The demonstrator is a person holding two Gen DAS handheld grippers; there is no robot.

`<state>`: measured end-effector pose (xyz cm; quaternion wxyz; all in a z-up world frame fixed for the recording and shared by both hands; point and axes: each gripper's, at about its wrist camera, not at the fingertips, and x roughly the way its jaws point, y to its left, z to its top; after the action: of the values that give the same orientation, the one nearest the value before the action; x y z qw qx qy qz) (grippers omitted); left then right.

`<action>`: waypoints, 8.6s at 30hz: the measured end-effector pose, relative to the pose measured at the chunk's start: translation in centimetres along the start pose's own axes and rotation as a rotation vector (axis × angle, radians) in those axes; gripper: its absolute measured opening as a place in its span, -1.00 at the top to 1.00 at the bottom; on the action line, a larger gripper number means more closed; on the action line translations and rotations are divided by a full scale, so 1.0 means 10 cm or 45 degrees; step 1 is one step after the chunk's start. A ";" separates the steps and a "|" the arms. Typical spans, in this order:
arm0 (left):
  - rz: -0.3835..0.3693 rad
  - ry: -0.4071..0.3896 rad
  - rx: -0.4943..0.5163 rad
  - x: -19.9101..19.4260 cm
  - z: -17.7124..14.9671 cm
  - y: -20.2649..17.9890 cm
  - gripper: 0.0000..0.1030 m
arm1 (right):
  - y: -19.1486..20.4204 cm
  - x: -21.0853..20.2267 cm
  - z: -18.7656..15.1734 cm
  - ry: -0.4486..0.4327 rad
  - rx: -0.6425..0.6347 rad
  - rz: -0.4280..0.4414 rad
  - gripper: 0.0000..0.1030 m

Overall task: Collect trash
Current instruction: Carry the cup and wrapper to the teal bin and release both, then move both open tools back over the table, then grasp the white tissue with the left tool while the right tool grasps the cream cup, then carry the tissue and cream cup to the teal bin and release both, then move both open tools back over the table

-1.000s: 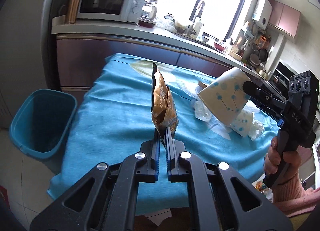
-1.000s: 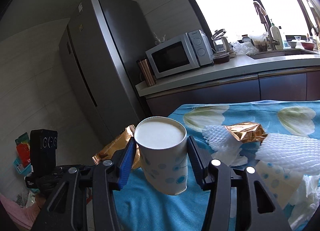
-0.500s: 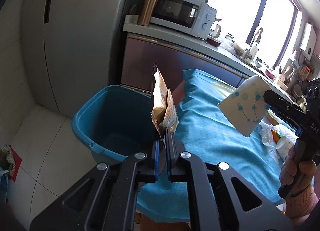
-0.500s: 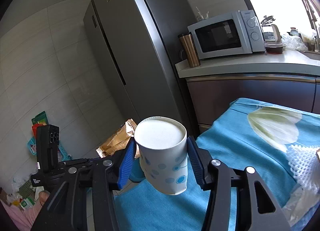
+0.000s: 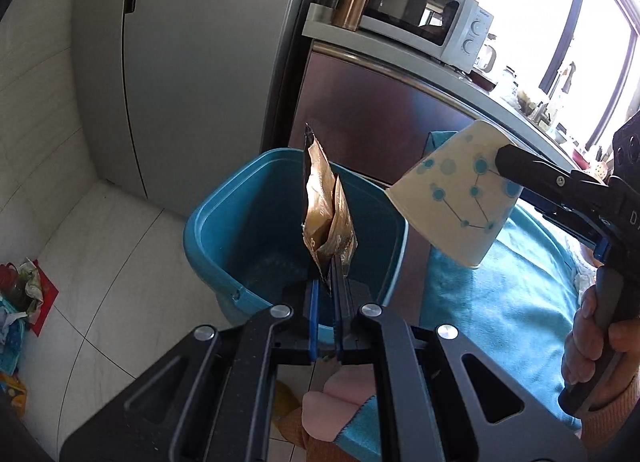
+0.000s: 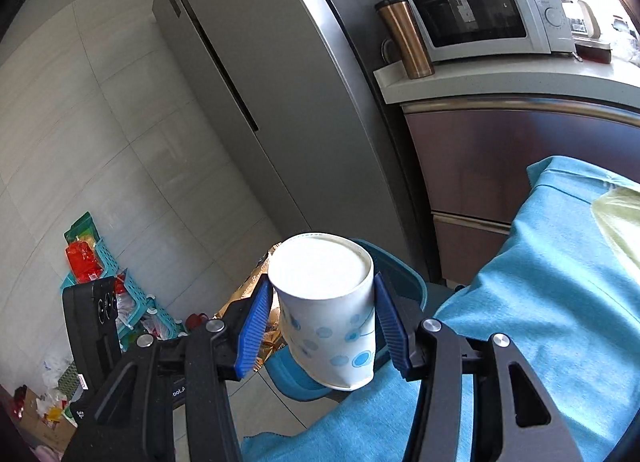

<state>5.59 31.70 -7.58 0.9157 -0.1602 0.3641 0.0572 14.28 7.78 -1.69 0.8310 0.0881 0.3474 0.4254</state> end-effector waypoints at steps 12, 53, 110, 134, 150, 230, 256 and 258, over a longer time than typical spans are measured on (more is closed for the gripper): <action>0.082 0.074 -0.011 0.41 0.03 0.02 0.88 | -0.11 0.68 0.00 0.158 0.132 -0.069 0.02; -0.503 -0.024 0.471 -0.15 -0.34 -2.23 0.11 | -0.70 -2.10 -0.67 -0.260 0.031 -0.412 -0.19; -0.651 0.251 0.607 0.01 -0.73 -2.96 0.87 | -1.23 -2.84 -1.59 -0.285 0.317 -0.386 0.96; -0.550 0.085 0.395 -0.51 -0.47 -2.00 0.87 | -0.86 -2.37 -1.14 -0.229 0.143 -0.212 0.96; -0.449 0.006 0.291 -0.73 -0.34 -1.48 0.87 | -0.62 -1.94 -0.91 -0.169 0.056 -0.088 0.96; -0.047 0.133 -0.019 0.37 -0.06 -0.07 0.86 | -0.02 0.57 -0.10 0.366 -0.139 0.041 0.96; -0.118 -0.033 0.108 0.06 -0.08 -0.50 0.14 | -0.28 -0.42 -0.16 0.149 -0.062 0.014 0.31; -0.153 -0.052 0.154 0.00 -0.09 -0.67 0.11 | -0.32 -0.63 -0.19 0.114 -0.066 -0.009 0.27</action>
<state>6.49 25.10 -6.48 0.9327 -0.1250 0.3379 -0.0168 12.61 0.72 -1.35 0.8182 0.0463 0.3735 0.4347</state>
